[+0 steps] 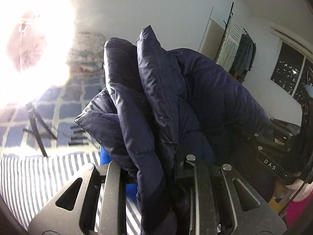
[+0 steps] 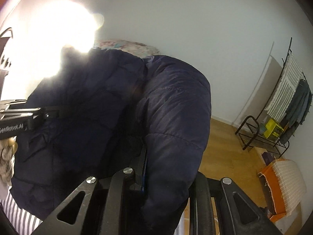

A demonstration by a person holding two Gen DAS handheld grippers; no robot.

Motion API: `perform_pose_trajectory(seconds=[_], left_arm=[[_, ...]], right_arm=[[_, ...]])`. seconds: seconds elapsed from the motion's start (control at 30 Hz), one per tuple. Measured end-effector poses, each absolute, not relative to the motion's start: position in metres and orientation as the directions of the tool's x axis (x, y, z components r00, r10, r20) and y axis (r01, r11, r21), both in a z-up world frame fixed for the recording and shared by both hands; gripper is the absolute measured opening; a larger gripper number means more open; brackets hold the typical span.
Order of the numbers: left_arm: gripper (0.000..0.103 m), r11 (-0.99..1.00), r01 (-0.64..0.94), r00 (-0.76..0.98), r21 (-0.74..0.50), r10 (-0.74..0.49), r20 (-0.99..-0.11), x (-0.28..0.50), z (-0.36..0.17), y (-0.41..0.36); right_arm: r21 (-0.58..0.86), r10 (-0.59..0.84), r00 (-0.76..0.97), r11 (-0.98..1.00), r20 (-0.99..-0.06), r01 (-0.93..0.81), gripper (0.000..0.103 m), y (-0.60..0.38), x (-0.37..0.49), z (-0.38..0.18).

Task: Fold large clothes

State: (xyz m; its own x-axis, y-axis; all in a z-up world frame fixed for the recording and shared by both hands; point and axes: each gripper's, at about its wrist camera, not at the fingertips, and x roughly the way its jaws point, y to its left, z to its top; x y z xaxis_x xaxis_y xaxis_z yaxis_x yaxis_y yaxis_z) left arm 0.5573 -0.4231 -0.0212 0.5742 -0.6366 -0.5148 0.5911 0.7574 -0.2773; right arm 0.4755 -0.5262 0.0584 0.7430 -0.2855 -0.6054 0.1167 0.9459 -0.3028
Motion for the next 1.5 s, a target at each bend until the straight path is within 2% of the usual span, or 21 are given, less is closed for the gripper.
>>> perform_pose_trajectory(seconds=[0.17,0.23,0.27,0.3,0.33,0.37,0.43,0.47,0.5,0.57,0.77,0.93,1.43,1.47,1.5], left_arm=[[0.02,0.797,0.528,0.605,-0.292,-0.595,-0.529,0.587,-0.036,-0.445],[0.026,0.829,0.496,0.614,-0.256,-0.544,-0.572,0.604,-0.049,-0.456],[0.036,0.857,0.474,0.616,-0.202,-0.486,-0.62,0.623,-0.057,-0.47],[0.043,0.885,0.444,0.609,-0.142,-0.414,-0.677,0.631,-0.067,-0.477],[0.043,0.9,0.421,0.595,-0.11,-0.366,-0.716,0.636,-0.077,-0.48],[0.043,0.909,0.403,0.585,-0.108,-0.347,-0.733,0.64,-0.085,-0.479],[0.048,0.927,0.356,0.594,-0.116,-0.32,-0.738,0.64,-0.095,-0.469],[0.056,0.927,0.349,0.599,-0.135,-0.331,-0.729,0.639,-0.098,-0.463],[0.057,0.926,0.35,0.603,-0.138,-0.336,-0.723,0.638,-0.099,-0.461],[0.057,0.928,0.353,0.615,-0.122,-0.328,-0.718,0.635,-0.099,-0.455],[0.057,0.914,0.397,0.643,-0.083,-0.341,-0.685,0.607,-0.076,-0.447],[0.057,0.896,0.436,0.662,-0.078,-0.378,-0.647,0.575,-0.046,-0.435],[0.057,0.871,0.476,0.723,-0.123,-0.468,-0.508,0.435,0.068,-0.357],[0.058,0.871,0.476,0.731,-0.12,-0.468,-0.497,0.424,0.075,-0.351],[0.067,0.869,0.478,0.733,-0.126,-0.474,-0.488,0.412,0.081,-0.343]], right_arm=[[-0.302,-0.306,0.732,0.942,-0.608,0.143,0.018,-0.539,0.515,0.052],[-0.309,-0.314,0.728,0.94,-0.609,0.147,0.019,-0.528,0.521,0.049],[-0.318,-0.328,0.715,0.935,-0.617,0.155,0.02,-0.53,0.528,0.041],[-0.338,-0.354,0.69,0.926,-0.631,0.167,0.031,-0.53,0.534,0.03],[-0.379,-0.404,0.628,0.907,-0.665,0.182,0.047,-0.535,0.545,0.011],[-0.415,-0.448,0.583,0.888,-0.678,0.199,0.055,-0.537,0.551,-0.002],[-0.525,-0.571,0.545,0.811,-0.614,0.257,0.064,-0.534,0.55,-0.021],[-0.524,-0.572,0.552,0.81,-0.607,0.263,0.065,-0.532,0.545,-0.024],[-0.487,-0.54,0.558,0.834,-0.63,0.258,0.064,-0.532,0.542,-0.026],[-0.445,-0.508,0.558,0.858,-0.656,0.259,0.064,-0.53,0.535,-0.028],[-0.417,-0.481,0.587,0.873,-0.652,0.253,0.064,-0.568,0.534,-0.03],[-0.329,-0.426,0.628,0.904,-0.651,0.273,0.064,-0.569,0.511,-0.002],[-0.222,-0.335,0.743,0.942,-0.579,0.252,0.066,-0.508,0.407,0.104],[-0.214,-0.329,0.754,0.944,-0.569,0.251,0.066,-0.5,0.392,0.114],[-0.21,-0.329,0.758,0.944,-0.563,0.254,0.067,-0.495,0.382,0.12]])
